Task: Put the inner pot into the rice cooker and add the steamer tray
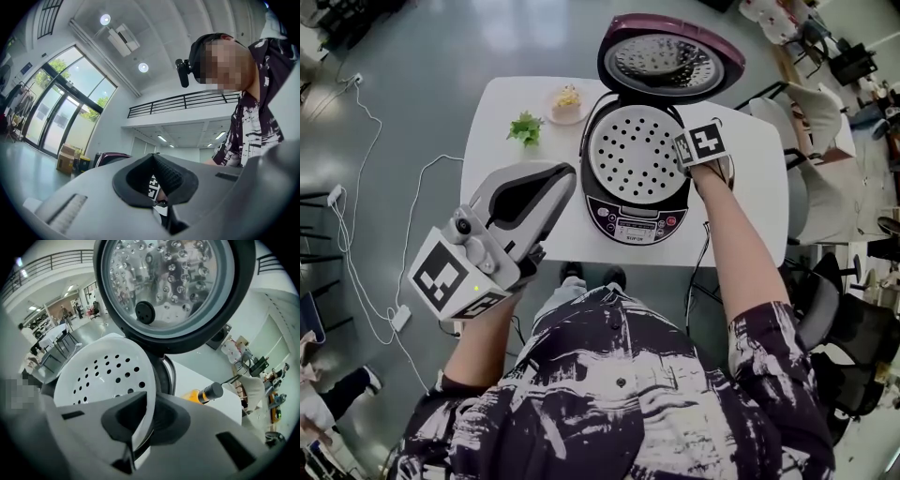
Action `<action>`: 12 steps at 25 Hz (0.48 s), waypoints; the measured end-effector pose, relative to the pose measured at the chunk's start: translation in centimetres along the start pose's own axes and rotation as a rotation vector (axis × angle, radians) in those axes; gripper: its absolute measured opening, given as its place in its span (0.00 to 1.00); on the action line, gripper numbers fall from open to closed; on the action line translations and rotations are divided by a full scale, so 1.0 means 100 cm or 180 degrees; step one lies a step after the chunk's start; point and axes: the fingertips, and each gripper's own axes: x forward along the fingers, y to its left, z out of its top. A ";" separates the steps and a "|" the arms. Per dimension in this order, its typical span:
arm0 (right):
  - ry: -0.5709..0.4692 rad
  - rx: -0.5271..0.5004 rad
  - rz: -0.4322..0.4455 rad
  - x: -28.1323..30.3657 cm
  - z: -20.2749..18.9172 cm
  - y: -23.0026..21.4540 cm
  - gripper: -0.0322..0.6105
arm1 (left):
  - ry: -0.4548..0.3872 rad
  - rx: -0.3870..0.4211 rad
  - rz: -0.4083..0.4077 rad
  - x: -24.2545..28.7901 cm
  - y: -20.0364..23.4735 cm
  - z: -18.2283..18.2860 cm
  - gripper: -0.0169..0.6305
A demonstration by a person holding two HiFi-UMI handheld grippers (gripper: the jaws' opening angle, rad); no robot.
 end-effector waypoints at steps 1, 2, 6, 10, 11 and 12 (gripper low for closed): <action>0.0002 -0.0038 -0.0016 0.001 0.000 0.000 0.05 | 0.0001 -0.0006 -0.0006 0.001 0.000 -0.001 0.03; -0.0002 -0.0079 -0.0032 0.001 0.000 0.001 0.05 | 0.0002 -0.0012 -0.0013 0.001 0.000 -0.001 0.03; -0.0029 -0.0232 -0.0098 0.001 0.001 0.002 0.07 | 0.0006 -0.0032 -0.0045 0.004 -0.001 -0.003 0.03; -0.0081 -0.0297 -0.0054 -0.002 0.001 0.006 0.15 | 0.0006 -0.0040 -0.0092 0.009 -0.004 -0.003 0.03; -0.0104 -0.0292 -0.0023 -0.002 0.001 0.008 0.19 | 0.0008 -0.0039 -0.0102 0.010 -0.005 -0.003 0.03; -0.0129 -0.0287 -0.0002 -0.003 0.002 0.009 0.20 | 0.0012 -0.0038 -0.0111 0.012 -0.005 -0.003 0.03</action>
